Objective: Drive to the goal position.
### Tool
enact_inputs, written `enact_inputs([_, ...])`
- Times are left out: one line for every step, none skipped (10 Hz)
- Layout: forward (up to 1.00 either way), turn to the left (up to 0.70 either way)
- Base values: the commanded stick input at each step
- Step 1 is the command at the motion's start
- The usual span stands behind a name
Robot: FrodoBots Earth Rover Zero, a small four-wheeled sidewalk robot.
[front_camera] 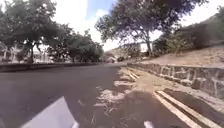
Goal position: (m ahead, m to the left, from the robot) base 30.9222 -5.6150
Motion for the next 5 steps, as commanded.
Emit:
enact_inputs([0.45,0.0])
enact_inputs([0.45,0.0])
enact_inputs([0.45,0.0])
enact_inputs([0.45,0.0])
enact_inputs([0.45,0.0])
